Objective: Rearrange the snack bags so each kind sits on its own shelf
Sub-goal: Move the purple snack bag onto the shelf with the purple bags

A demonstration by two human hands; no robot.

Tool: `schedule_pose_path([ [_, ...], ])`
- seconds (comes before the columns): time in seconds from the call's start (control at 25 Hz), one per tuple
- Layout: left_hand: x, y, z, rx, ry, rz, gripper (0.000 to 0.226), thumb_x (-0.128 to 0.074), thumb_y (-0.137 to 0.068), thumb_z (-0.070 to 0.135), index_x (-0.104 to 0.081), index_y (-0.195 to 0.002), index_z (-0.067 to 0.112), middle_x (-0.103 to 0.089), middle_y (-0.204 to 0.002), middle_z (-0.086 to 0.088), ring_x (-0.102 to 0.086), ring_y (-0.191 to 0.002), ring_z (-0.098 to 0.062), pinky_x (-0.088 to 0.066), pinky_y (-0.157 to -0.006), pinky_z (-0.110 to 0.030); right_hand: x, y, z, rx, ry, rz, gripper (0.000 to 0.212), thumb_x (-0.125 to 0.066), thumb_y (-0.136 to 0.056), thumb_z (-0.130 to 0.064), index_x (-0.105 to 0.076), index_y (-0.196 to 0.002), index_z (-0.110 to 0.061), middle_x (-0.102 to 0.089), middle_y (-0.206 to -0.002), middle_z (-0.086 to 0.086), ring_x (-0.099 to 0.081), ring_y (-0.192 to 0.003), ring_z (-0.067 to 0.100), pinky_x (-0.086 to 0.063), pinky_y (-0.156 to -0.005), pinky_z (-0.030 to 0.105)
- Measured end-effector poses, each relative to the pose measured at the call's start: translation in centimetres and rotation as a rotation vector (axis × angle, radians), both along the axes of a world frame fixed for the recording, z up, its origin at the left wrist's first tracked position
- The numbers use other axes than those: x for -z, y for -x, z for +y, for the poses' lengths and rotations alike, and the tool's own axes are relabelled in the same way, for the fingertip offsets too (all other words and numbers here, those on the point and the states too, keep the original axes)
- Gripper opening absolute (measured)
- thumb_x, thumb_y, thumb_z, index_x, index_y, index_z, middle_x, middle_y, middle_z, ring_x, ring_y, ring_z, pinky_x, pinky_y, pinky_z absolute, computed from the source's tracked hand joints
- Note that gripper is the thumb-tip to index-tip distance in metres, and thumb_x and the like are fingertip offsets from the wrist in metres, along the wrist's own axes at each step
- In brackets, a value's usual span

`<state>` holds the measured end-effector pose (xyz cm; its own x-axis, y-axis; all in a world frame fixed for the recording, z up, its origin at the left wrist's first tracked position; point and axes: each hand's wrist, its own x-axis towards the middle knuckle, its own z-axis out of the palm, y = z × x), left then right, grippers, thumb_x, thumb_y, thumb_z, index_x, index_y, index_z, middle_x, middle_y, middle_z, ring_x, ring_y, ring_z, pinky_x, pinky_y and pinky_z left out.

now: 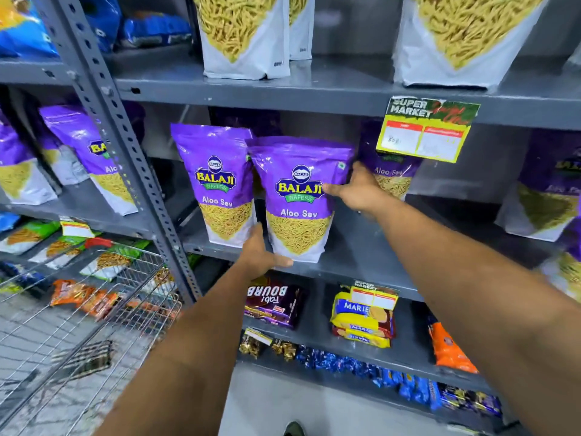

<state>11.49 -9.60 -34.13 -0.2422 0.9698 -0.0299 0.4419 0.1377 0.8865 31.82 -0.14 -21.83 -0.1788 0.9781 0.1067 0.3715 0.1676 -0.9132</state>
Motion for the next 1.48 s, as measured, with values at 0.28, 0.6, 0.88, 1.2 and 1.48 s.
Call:
schedule_pose_path([
  [0.28,1.1,-0.2,3.6,-0.067,0.010,-0.067,0.078,-0.092,-0.049,0.002,-0.054,-0.117,0.002,-0.067,-0.118,-0.016,-0.062,-0.110,-0.032,-0.049,-0.096,-0.049,1.5,1.7,2.9,-0.068,0.089,0.323,0.026,-0.067,-0.082,-0.002,-0.065,-0.107,-0.007,-0.069,-0.106,0.013,-0.066,-0.086,0.021,-0.057,-0.076,0.031],
  [0.6,1.7,-5.4,1.3,0.025,-0.010,-0.097,0.061,-0.092,-0.051,0.009,-0.056,-0.098,0.026,-0.070,-0.110,-0.005,-0.068,-0.100,-0.023,-0.054,-0.091,-0.045,2.0,-3.7,0.6,0.136,0.040,0.384,0.016,-0.070,-0.080,-0.007,-0.064,-0.077,-0.021,-0.071,-0.104,0.015,-0.069,-0.084,0.025,-0.056,-0.080,0.040],
  [0.88,2.5,-7.1,2.4,0.007,0.038,-0.085,0.066,-0.090,-0.057,0.013,-0.054,-0.111,0.021,-0.068,-0.119,-0.004,-0.065,-0.107,-0.021,-0.052,-0.096,-0.046,2.0,-5.7,0.1,0.078,0.071,0.392,0.010,-0.068,-0.083,-0.008,-0.065,-0.083,-0.018,-0.075,-0.070,-0.011,-0.071,-0.063,0.006,-0.055,-0.056,0.022],
  [1.2,3.0,-15.7,5.0,0.160,0.001,-0.043,0.064,-0.087,-0.065,0.018,-0.051,-0.117,0.015,-0.067,-0.121,-0.006,-0.065,-0.106,-0.022,-0.054,-0.091,-0.040,1.8,-14.4,0.1,0.236,0.011,0.379,0.016,-0.067,-0.083,-0.008,-0.066,-0.080,-0.023,-0.074,-0.063,-0.016,-0.071,-0.063,0.004,-0.055,-0.054,0.020],
  [1.48,2.9,-16.8,5.0,0.156,-0.042,-0.017,0.067,-0.084,-0.068,0.018,-0.047,-0.124,0.017,-0.065,-0.123,-0.005,-0.062,-0.110,-0.022,-0.048,-0.081,-0.027,2.6,-16.1,0.1,0.162,0.056,0.404,0.040,-0.070,-0.074,0.004,-0.056,-0.108,-0.012,-0.071,-0.099,0.005,-0.070,-0.086,0.017,-0.058,-0.074,0.031],
])
